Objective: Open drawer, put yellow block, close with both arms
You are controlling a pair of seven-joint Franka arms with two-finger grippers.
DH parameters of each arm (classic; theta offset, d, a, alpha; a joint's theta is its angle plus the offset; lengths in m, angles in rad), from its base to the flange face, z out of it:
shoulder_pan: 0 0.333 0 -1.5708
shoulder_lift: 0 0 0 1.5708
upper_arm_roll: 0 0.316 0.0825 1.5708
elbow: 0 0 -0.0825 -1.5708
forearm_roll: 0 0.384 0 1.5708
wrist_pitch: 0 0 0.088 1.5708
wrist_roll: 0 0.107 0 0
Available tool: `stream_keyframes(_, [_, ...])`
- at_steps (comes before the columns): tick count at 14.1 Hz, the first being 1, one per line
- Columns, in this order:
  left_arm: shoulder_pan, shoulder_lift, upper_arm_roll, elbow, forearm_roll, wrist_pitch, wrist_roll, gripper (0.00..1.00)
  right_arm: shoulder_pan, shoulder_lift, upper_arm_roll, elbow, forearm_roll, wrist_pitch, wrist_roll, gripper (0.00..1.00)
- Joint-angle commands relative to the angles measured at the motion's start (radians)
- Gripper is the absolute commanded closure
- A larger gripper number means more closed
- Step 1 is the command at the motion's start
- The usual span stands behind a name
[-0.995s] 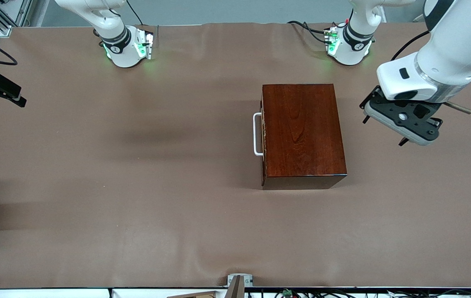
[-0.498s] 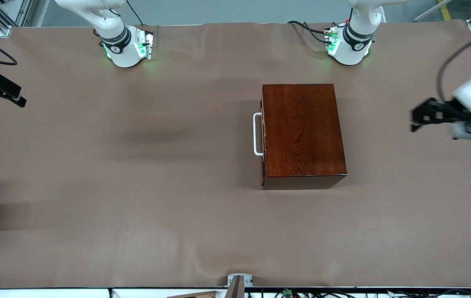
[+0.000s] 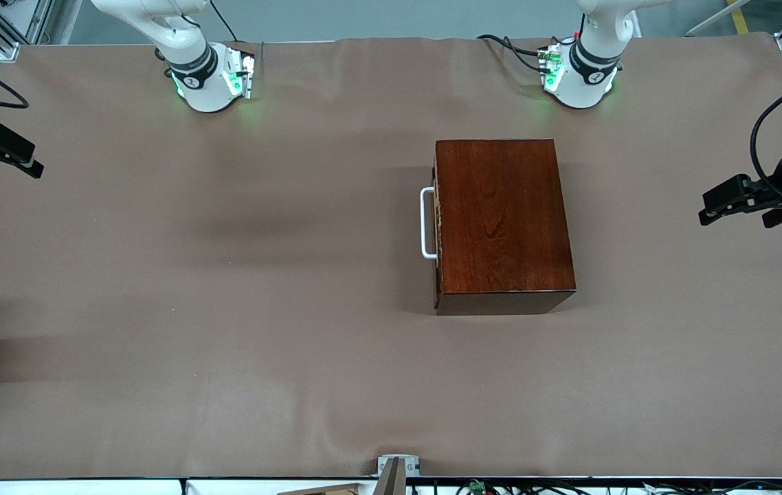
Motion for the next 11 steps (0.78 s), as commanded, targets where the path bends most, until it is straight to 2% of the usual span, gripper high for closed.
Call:
stream_keyframes(1, [0.01, -0.041, -0.009, -0.046, -0.013, 0.023, -0.024, 0.0, -0.006, -0.008, 0.005, 0.002, 0.002, -0.008, 0.008, 0.0])
stream_keyframes(4, [-0.023, -0.051, 0.01, -0.046, -0.015, 0.006, -0.008, 0.0, -0.006, -0.008, 0.005, 0.002, 0.002, -0.008, 0.008, 0.0])
stream_keyframes(8, [-0.236, -0.073, 0.232, -0.055, -0.016, -0.014, 0.014, 0.0, -0.006, -0.008, 0.005, 0.002, 0.002, -0.008, 0.009, 0.0])
stream_keyframes(9, [-0.263, -0.076, 0.265, -0.058, -0.016, -0.02, 0.028, 0.0, -0.006, -0.008, 0.005, 0.002, 0.002, -0.008, 0.009, 0.0])
stream_keyframes(11, [-0.274, -0.09, 0.279, -0.077, -0.016, -0.024, 0.051, 0.0, -0.006, -0.008, 0.005, 0.002, 0.002, -0.008, 0.009, 0.0])
